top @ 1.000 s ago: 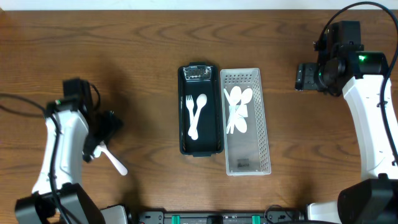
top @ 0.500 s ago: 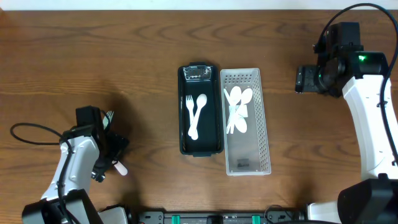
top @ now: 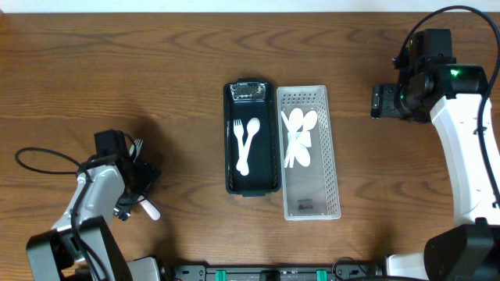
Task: Pack container
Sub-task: 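Lower the left gripper onto a white fork and close it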
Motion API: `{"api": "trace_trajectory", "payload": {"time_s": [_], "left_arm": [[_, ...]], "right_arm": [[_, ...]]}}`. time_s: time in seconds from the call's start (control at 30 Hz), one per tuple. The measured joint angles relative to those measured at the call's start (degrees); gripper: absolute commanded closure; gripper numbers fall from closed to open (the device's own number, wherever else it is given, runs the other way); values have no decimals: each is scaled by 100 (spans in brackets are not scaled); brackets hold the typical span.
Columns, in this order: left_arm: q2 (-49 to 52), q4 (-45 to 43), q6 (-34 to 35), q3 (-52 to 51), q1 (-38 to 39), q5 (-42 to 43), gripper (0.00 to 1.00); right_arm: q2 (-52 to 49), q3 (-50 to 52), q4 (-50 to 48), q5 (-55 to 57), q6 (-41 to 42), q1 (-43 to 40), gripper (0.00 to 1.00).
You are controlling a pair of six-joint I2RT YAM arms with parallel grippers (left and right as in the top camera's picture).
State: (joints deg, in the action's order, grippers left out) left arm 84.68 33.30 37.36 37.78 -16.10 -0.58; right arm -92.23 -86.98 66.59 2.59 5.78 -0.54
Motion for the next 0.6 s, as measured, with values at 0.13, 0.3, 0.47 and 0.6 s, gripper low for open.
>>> {"api": "trace_trajectory", "payload": {"time_s": [0.13, 0.3, 0.47, 0.6], "left_arm": [[109, -162, -35, 59, -2, 22, 2], [142, -186, -35, 85, -4, 17, 9], [151, -208, -92, 94, -4, 9, 35], [155, -223, -127, 94, -2, -2, 58]], "right_arm": [[0, 0, 2, 0, 0, 0, 18], [0, 0, 2, 0, 0, 0, 18], [0, 0, 2, 0, 0, 0, 18], [0, 0, 4, 0, 0, 0, 18]]}}
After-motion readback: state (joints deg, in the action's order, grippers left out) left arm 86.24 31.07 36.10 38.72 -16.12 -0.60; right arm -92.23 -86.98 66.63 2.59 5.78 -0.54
